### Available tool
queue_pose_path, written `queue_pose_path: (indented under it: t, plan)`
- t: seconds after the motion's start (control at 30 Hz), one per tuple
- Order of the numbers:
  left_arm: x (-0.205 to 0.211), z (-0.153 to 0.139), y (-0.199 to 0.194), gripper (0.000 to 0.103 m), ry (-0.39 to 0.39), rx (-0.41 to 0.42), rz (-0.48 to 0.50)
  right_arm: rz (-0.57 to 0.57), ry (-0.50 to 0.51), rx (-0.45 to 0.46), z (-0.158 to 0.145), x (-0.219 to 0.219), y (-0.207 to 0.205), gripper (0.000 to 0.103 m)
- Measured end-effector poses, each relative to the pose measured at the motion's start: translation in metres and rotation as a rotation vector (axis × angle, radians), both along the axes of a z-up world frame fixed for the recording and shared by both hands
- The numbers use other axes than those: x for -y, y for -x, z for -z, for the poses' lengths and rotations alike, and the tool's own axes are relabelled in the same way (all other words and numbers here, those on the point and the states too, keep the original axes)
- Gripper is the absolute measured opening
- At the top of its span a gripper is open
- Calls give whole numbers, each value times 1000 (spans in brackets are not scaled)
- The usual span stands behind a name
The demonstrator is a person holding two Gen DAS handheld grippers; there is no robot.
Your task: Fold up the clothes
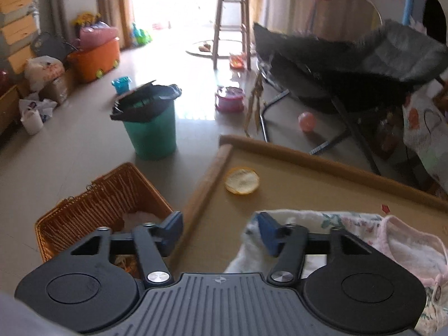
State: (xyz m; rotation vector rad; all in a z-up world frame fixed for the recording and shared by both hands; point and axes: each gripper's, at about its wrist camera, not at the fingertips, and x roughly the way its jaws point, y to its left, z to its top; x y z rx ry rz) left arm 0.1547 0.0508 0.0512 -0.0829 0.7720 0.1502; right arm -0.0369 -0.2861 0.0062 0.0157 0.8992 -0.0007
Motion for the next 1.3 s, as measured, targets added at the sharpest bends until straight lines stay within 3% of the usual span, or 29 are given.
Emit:
queue_pose_path:
  t: [0.2, 0.3, 0.47, 0.63, 0.8, 1.0, 1.1, 1.3]
  plan:
    - [-28, -17, 10, 67, 149, 111, -105, 4, 1, 0, 0, 0, 0, 81]
    - [-37, -29, 17, 68, 176, 155, -134, 7, 1, 0, 0, -1, 0, 81]
    - [-42, -47, 40, 68, 221, 191, -73, 12, 2, 0, 0, -1, 0, 81]
    - [-34, -50, 81, 68, 323, 193, 3, 19, 2, -2, 0, 0, 2, 81]
    - [-18, -33, 128, 68, 392, 181, 38, 30, 2, -5, -1, 0, 3, 81]
    - [1, 7, 179, 68, 387, 161, 73, 40, 13, 17, -6, -2, 9, 80]
    - [6, 24, 184, 68, 401, 109, 126, 49, 13, 42, -13, -4, 12, 80]
    - [7, 40, 176, 68, 402, 114, 158, 131, -71, 114, -34, 7, 20, 77]
